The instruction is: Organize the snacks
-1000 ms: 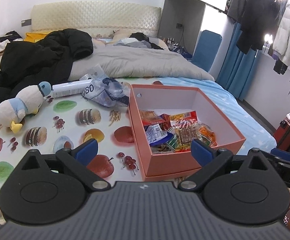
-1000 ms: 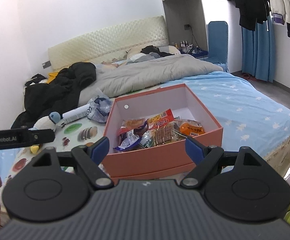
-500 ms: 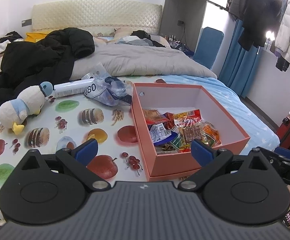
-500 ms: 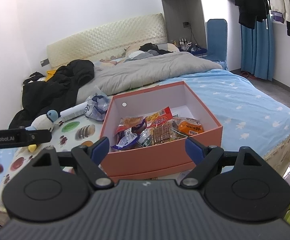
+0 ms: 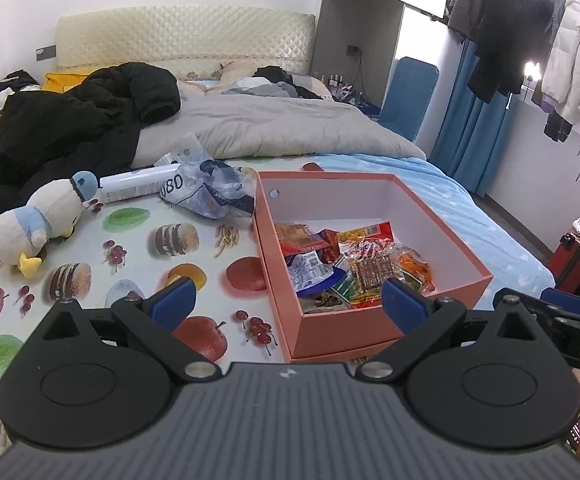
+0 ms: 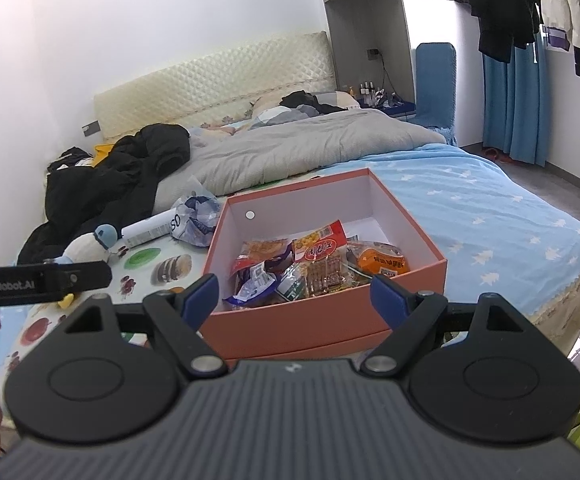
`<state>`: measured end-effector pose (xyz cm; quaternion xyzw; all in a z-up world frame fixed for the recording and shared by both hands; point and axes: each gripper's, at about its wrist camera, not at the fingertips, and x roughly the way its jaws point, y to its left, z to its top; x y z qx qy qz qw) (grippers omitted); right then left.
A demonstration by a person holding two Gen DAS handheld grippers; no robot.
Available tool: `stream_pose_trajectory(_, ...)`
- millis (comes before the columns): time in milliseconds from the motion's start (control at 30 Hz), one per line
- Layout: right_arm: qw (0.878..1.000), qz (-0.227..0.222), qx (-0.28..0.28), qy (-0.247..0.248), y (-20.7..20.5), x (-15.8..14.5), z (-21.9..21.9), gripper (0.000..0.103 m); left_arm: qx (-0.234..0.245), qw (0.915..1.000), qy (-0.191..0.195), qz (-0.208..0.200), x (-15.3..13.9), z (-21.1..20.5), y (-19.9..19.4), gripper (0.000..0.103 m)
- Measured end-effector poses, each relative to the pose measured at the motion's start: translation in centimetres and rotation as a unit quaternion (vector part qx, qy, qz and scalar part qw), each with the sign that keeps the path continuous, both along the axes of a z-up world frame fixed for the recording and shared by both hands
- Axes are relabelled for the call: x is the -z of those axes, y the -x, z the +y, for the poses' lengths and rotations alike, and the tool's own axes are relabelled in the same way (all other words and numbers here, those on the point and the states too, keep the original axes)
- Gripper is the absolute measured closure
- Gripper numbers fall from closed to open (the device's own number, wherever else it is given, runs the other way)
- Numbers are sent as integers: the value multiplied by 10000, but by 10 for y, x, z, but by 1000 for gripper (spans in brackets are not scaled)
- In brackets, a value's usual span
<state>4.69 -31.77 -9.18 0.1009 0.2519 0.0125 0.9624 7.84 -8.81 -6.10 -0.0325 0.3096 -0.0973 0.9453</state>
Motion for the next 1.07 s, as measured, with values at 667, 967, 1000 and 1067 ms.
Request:
stream_pose_trajectory(667,10000,-79,-11,-33,1,-6,1,19,-57,10000,-4,0,-3,2,3,2)
stream_pose_trajectory(967,10000,-76,-11,15,1,-7,2,19,-3,10000,-6,-11,-5,-2,5,2)
stream_pose_trajectory(1000,10000,-73,-20,8,0,-7,2,19,17,10000,-1,-8,-5,-3,5,2)
stream_pose_trajectory(1067,10000,-84,-19,25,0,-8,3,19,52,10000,11,1,-5,-4,6,2)
